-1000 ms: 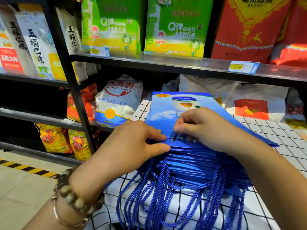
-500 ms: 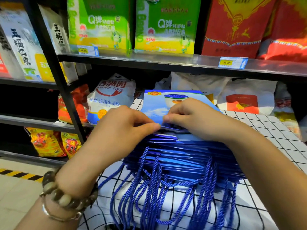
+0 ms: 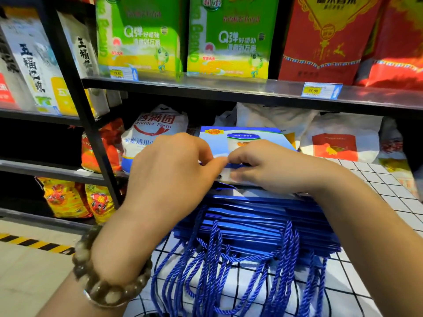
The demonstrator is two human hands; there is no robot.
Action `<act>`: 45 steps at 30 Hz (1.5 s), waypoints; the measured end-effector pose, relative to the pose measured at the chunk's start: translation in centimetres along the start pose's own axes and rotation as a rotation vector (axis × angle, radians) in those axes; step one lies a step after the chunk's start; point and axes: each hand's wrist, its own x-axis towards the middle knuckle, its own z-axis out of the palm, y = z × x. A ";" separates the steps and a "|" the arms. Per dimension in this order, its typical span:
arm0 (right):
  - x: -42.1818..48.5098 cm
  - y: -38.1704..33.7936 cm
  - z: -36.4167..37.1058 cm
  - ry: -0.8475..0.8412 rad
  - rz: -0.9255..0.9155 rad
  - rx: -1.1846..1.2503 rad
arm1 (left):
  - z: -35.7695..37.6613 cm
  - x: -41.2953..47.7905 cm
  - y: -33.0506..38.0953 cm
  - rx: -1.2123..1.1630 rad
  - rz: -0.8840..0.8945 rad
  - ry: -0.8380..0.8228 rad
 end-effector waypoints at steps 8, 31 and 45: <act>0.7 -0.5 0.4 0.024 0.010 -0.064 | 1.0 0.0 0.7 0.452 0.079 -0.109; 0.6 -0.2 0.5 0.018 0.001 -0.150 | 1.2 0.6 -2.3 -0.034 0.200 -0.320; 1.5 0.9 0.7 0.008 0.058 0.217 | 2.7 -0.2 -2.9 -0.217 0.155 -0.088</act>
